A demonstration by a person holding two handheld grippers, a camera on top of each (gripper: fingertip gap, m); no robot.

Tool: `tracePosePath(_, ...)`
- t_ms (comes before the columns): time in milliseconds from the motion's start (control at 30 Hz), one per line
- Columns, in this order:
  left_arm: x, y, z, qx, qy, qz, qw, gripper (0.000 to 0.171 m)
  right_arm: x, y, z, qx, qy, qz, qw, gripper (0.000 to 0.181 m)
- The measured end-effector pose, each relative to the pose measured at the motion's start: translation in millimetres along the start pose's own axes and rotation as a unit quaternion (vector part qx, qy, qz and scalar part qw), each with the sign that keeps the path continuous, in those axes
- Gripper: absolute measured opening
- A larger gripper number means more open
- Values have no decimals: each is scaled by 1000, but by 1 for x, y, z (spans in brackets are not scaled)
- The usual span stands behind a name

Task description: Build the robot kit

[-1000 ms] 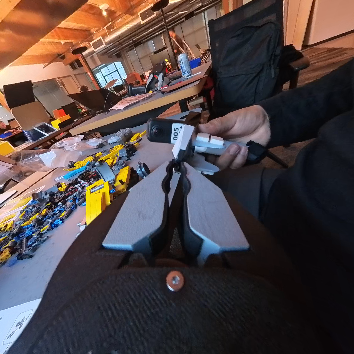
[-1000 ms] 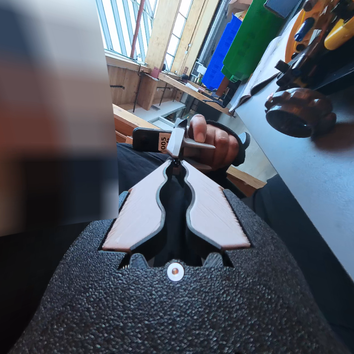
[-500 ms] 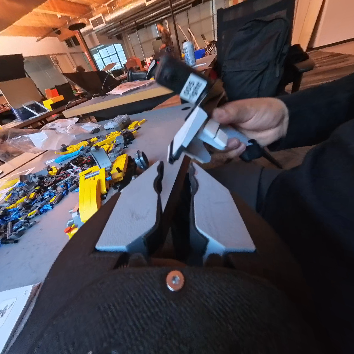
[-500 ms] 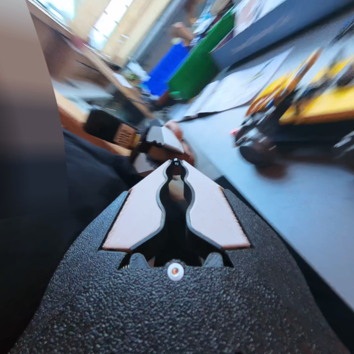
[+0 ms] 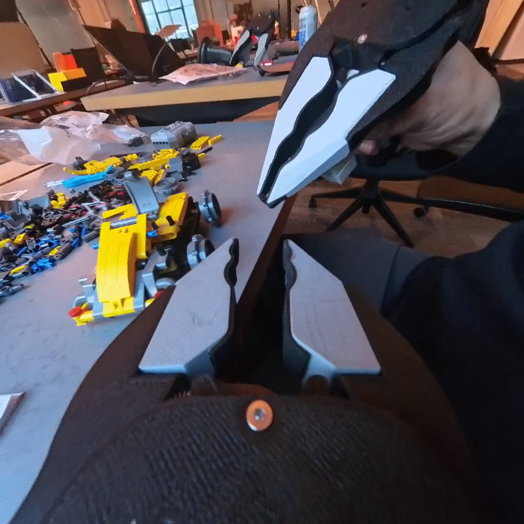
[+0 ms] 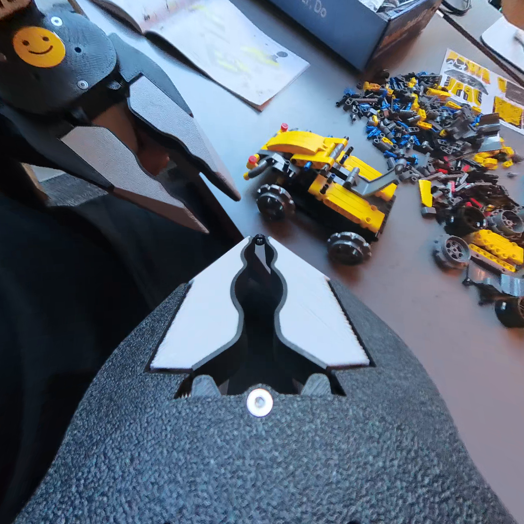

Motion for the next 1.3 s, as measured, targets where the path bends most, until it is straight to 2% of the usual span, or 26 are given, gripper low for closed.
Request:
tracePosePath(300, 1, 15, 15, -7, -23, -12, 1000, 28, -12, 1, -8, -32, -2, -33, 999, 7)
tracePosePath(500, 20, 9, 18, 4, -21, -31, 999, 29, -14, 0, -10, -35, 5, -34, 999, 6)
tracePosePath(667, 24, 7, 19, 12, -37, 46, 998, 30, -12, 4, -22, 16, 74, 31, 997, 7)
tracePosePath(767, 26, 2, 16, 23, -51, 59, 997, 36, -19, 16, -31, 28, 128, 85, 988, 7)
tracePosePath(833, 31, -13, 16, 64, -80, 45, 994, 45, -28, 25, -33, 23, 166, 128, 977, 7)
tracePosePath(933, 38, -48, 23, 120, -158, 19, 980, 74, -48, 34, -29, -7, 207, 183, 961, 7)
tracePosePath(1067, 43, -81, 51, 89, -216, -6, 972, 81, -59, 40, -17, -86, 192, 171, 963, 6)
tracePosePath(1167, 34, -99, 73, 63, -300, -6, 952, 90, -60, 42, -10, -131, 177, 160, 962, 6)
tracePosePath(1300, 29, -106, 88, 18, -338, 5, 941, 85, -61, 38, 1, -152, 149, 140, 967, 6)
Point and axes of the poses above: each gripper's, where its closed fingertips meet, z out along the fingers, x out of its top, y = z × x across the jaws, the point moved 9 cm from there along -z, back along the fingers, and after that the axes turned 2 degrees about y, right-handed, at the moved point
